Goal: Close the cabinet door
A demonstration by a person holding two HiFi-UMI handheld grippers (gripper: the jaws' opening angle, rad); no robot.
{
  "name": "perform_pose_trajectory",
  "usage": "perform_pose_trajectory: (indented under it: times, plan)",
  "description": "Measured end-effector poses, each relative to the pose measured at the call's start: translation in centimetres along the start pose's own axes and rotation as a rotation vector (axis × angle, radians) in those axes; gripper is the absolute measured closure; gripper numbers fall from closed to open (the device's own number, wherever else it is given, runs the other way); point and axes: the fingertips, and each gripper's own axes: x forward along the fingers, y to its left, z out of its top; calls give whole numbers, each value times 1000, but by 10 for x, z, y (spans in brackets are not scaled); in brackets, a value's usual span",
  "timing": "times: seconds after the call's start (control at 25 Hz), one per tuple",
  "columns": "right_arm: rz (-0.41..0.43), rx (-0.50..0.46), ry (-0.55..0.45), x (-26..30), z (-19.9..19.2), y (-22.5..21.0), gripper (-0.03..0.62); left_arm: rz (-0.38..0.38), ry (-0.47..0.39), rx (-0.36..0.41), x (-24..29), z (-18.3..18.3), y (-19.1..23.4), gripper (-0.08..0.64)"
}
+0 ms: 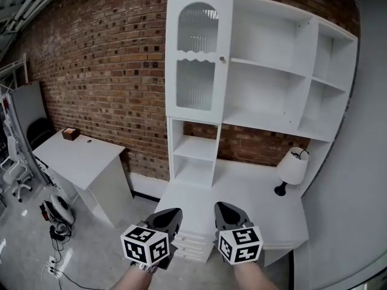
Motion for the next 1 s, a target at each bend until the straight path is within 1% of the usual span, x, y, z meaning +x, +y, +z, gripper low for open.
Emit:
perform_pose_trajectory:
  times: [0.24, 0.52, 0.76, 1.0]
  plan:
    - [39, 12, 8, -32, -13, -26, 563, 41, 2, 0, 9, -14, -38, 561]
    - [84, 17, 13, -59, -24, -36, 565, 62, 3, -12, 14, -31, -71, 561]
    - [112, 27, 17, -67, -32, -38, 565, 80, 3, -13, 15, -39, -82, 561]
    - [124, 27, 7, -70, -32, -39, 566, 85, 3, -4, 17, -39, -87, 561]
